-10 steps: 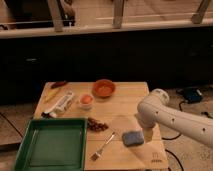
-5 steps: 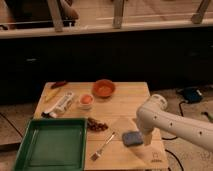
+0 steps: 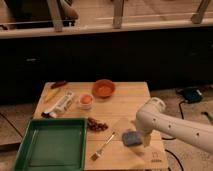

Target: Place sponge in tray

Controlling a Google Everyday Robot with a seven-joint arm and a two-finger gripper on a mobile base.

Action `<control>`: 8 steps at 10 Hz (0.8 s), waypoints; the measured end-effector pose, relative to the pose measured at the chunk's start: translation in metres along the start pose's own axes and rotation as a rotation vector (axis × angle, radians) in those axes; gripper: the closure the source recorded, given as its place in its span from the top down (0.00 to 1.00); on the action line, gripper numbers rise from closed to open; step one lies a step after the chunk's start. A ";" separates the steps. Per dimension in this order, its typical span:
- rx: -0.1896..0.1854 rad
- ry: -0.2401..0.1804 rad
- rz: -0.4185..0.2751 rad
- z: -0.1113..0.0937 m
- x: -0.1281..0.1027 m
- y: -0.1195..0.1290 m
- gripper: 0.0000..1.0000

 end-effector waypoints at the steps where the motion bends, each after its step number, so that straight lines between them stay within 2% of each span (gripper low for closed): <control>1: -0.003 -0.004 -0.008 0.002 -0.002 0.001 0.80; 8: 0.000 -0.025 -0.052 0.010 -0.013 0.004 0.80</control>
